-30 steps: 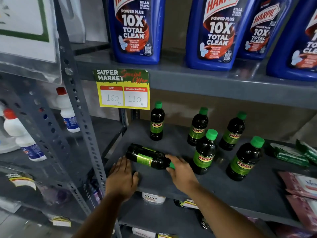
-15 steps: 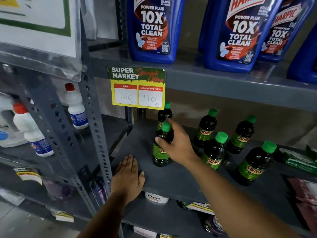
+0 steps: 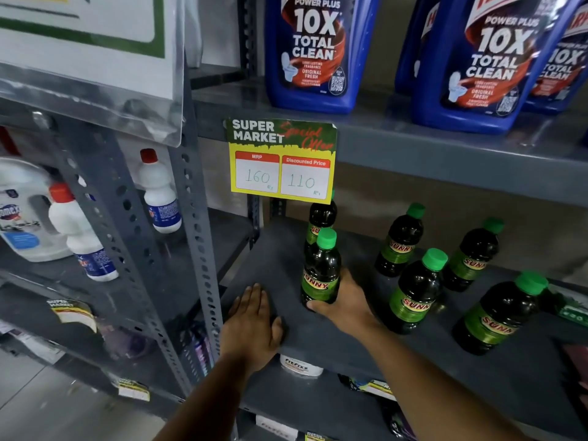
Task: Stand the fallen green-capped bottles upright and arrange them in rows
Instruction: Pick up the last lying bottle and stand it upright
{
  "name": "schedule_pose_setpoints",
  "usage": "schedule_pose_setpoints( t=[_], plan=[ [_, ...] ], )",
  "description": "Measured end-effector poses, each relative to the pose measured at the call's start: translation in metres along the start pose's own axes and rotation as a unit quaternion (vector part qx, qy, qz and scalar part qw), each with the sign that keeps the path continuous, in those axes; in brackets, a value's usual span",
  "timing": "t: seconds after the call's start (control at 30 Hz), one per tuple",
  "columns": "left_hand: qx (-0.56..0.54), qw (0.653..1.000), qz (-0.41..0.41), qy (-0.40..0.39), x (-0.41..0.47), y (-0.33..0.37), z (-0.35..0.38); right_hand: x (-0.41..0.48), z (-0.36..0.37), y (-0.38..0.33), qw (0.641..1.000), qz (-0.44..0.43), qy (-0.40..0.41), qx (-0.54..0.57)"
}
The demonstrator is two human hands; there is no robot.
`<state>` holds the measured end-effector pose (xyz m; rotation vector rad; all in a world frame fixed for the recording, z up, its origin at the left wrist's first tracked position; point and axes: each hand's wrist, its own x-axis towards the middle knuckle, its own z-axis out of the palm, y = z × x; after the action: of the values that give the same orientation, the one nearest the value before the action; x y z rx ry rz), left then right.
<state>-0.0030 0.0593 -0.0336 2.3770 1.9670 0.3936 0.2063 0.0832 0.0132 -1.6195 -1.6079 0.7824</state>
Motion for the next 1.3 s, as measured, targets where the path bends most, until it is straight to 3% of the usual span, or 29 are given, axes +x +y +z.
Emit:
schedule_pose_setpoints(
  t=[0.53,0.87,1.2,1.3],
  plan=[
    [-0.021,1.000,0.011,0.011,0.001,-0.003,0.001,-0.008,0.009,0.013,1.000,-0.001,-0.023,-0.020],
    [-0.015,1.000,0.006,-0.017,0.002,-0.002,0.002,-0.057,0.018,0.009,0.998,-0.036,-0.046,-0.036],
    [-0.016,0.999,0.000,-0.033,0.002,-0.003,0.003,-0.072,0.025,0.005,0.997,-0.023,-0.072,-0.017],
    [-0.014,0.999,-0.003,-0.031,0.003,-0.002,0.003,-0.083,0.023,0.005,0.996,-0.052,-0.069,0.032]
  ],
)
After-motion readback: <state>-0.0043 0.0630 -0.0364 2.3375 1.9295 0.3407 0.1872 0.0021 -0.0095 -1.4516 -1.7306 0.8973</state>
